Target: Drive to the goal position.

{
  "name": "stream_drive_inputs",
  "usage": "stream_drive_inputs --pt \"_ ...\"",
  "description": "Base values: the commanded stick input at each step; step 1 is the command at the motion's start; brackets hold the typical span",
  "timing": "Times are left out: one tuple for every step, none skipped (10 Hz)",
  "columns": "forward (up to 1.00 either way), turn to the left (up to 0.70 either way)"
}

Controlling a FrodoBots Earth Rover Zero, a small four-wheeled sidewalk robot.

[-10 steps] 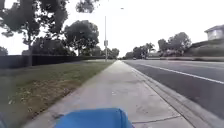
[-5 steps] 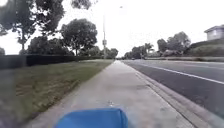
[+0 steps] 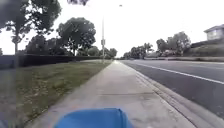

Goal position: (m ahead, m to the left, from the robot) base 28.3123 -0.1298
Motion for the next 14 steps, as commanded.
stream_drive_inputs --pt "1.0 0.0" --pt "1.0 0.0" --pt "1.0 0.0" --pt "1.0 0.0" --pt "1.0 0.0" --pt "1.0 0.0" --pt "1.0 0.0" --pt "1.0 0.0" --pt "1.0 0.0" --pt "1.0 0.0" --pt "1.0 0.0" --pt "1.0 0.0" --pt "1.0 0.0" --pt "1.0 0.0"
